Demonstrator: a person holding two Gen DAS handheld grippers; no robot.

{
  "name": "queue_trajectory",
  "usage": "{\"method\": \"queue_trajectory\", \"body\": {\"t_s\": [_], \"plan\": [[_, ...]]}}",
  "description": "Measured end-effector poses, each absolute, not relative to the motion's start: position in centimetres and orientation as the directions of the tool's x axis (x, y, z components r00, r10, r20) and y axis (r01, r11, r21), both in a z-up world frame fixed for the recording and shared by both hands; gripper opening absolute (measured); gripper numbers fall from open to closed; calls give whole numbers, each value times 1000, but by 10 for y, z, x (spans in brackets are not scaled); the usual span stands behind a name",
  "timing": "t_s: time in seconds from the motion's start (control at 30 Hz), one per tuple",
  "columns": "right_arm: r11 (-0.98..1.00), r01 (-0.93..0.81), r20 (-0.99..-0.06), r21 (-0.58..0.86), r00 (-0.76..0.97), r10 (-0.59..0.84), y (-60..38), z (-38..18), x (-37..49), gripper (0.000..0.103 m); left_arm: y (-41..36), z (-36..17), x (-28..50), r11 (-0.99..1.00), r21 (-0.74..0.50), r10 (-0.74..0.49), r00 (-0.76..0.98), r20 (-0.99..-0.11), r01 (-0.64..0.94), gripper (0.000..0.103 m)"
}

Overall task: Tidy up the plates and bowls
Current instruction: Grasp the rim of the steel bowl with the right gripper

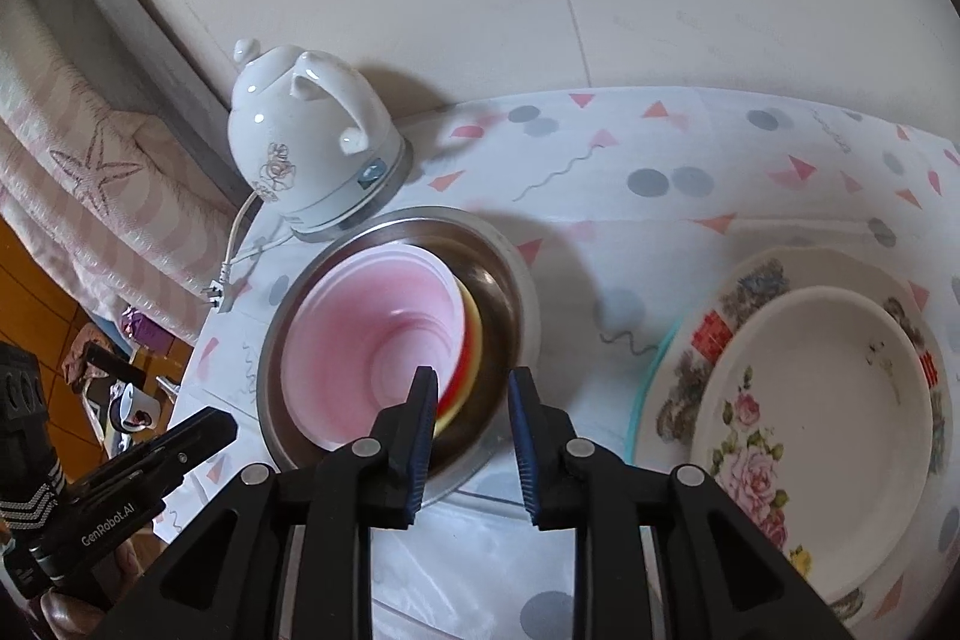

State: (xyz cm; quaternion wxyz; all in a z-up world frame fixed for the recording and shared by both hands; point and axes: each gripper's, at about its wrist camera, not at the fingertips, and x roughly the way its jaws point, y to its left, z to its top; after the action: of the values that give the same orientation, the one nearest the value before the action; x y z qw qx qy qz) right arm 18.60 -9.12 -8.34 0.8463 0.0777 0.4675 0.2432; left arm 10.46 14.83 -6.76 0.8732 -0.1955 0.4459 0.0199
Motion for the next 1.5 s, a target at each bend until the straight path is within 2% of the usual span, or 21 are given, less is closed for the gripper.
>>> {"method": "queue_trajectory", "body": {"t_s": [0.13,0.5,0.67,1.07,1.23,1.5], "plan": [[878,-310,-761,365,445,473,-97,-86,181,28,166,-76,97,909,-343,-143,594,-792,-238,22],[866,-240,-744,439,444,500,-123,-94,187,28,191,-87,98,883,-370,-153,567,-810,-290,22],[851,-241,-739,466,424,525,-121,-95,203,20,188,-85,110,872,-403,-184,575,-797,-279,22],[840,-274,-765,468,350,540,-104,-106,237,20,179,-81,143,876,-392,-166,590,-790,-280,21],[846,-306,-775,437,349,527,-94,-113,241,20,170,-90,155,890,-389,-196,570,-798,-239,21],[847,-339,-782,408,349,516,-87,-117,242,13,169,-106,168,887,-413,-243,551,-799,-207,21]]}}
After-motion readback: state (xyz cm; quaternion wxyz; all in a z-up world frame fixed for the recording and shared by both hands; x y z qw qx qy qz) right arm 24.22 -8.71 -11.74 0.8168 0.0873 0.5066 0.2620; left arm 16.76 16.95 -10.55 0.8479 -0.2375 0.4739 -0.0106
